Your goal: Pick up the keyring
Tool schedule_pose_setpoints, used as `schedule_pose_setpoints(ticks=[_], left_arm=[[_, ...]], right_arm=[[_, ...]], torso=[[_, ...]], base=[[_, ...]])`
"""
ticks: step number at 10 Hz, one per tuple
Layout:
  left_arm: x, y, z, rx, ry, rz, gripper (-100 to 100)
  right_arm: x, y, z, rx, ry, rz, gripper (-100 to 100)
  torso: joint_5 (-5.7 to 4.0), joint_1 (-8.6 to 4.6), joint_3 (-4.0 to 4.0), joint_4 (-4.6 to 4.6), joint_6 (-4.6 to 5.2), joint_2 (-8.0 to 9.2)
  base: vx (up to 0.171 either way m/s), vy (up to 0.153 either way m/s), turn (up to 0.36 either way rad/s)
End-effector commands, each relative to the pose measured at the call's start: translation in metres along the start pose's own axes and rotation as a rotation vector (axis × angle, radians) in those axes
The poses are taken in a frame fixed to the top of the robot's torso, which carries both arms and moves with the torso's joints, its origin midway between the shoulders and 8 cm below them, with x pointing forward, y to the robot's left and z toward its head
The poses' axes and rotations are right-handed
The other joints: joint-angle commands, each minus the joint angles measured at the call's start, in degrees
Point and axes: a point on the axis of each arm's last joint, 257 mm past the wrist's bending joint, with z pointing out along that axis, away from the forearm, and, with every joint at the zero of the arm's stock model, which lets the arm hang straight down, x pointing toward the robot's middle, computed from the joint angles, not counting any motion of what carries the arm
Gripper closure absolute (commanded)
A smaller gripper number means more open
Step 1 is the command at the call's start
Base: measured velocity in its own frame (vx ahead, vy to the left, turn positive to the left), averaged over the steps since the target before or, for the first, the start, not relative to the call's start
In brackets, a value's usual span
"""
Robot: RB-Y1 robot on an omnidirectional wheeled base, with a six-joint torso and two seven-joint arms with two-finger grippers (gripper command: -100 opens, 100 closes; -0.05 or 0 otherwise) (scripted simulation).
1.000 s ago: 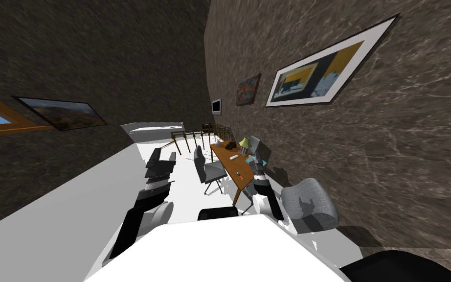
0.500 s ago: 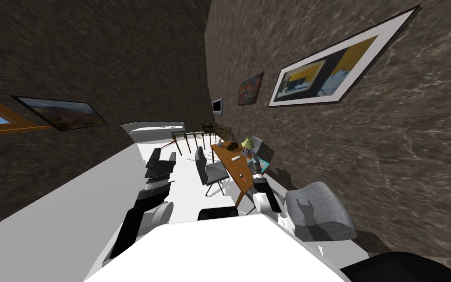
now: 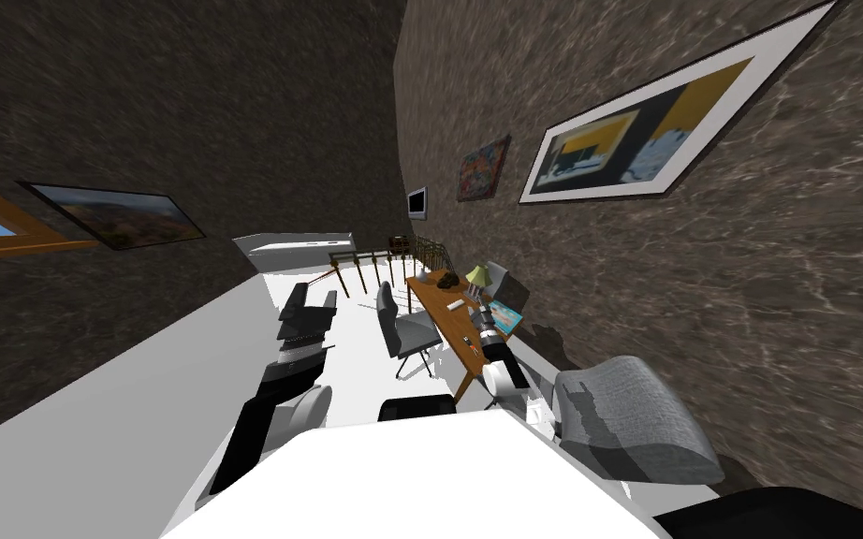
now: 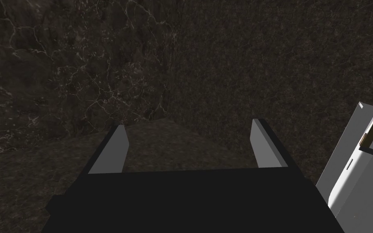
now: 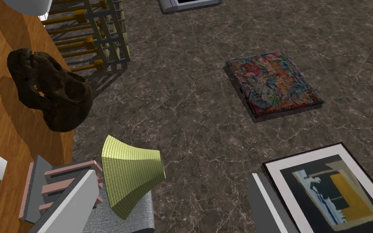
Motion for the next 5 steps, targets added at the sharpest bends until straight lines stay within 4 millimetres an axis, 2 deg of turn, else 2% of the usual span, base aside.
schedule_pose_setpoints(ticks=[1,2,5], left_arm=[[0.000,0.000,0.000,0.000,0.000,0.000,0],[0.000,0.000,0.000,0.000,0.000,0.000,0],[0.000,0.000,0.000,0.000,0.000,0.000,0]], right_arm=[[-0.009,-0.019,0.004,0.059,-0.015,0.057,-100],[-0.010,-0.023,0.004,0.074,-0.019,0.057,-100],[-0.027,-0.060,0.010,0.179,-0.057,0.156,-100]], torso=[[0.00,0.00,0.00,0.00,0.00,0.00],[0.00,0.02,0.01,0.00,0.00,0.00],[0.00,0.02,-0.01,0.00,0.00,-0.02]], base=[[0.047,0.048,0.011],[0.041,0.042,0.000],[0.055,0.049,0.007]])
